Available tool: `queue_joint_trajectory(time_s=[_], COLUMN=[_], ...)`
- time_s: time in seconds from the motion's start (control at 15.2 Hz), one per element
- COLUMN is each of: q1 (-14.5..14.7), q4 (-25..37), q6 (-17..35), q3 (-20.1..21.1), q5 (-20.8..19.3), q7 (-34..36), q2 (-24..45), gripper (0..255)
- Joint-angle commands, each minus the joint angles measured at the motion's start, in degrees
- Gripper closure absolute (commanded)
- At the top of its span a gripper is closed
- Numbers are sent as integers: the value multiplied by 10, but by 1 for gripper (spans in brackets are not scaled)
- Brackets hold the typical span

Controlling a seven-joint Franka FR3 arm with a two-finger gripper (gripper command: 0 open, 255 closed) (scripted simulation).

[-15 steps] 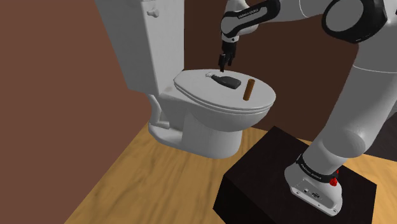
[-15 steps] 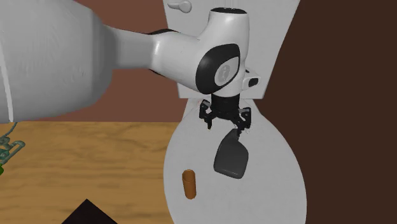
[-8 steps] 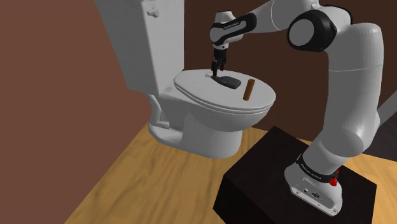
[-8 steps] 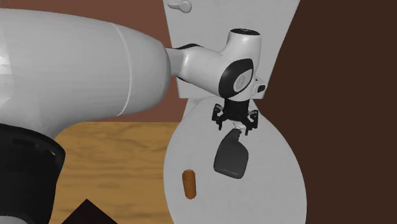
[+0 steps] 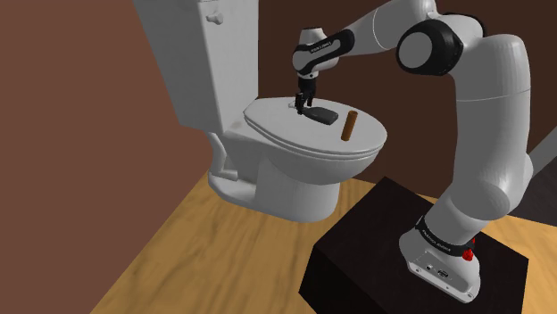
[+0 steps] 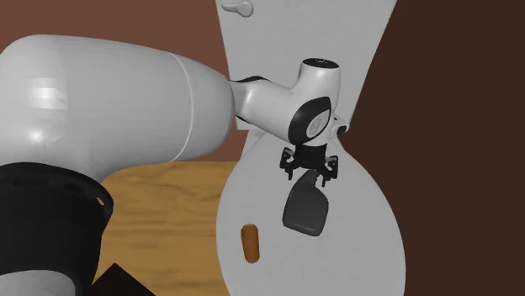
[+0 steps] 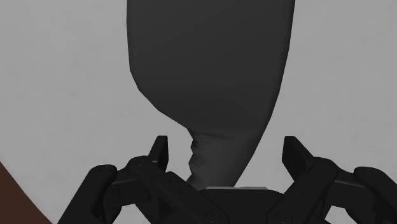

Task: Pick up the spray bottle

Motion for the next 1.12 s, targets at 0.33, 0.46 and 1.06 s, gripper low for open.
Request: queue_joint_trajectory(time_s=[0.33,0.46,1.06], q1=[0,0,1], q4=[0,-1,25], q6=[2,2,-43], q3=[0,0,-1], q5=[0,0,-2], q7=[0,0,-1], q2=[1,1,-19], gripper=[255,255,255])
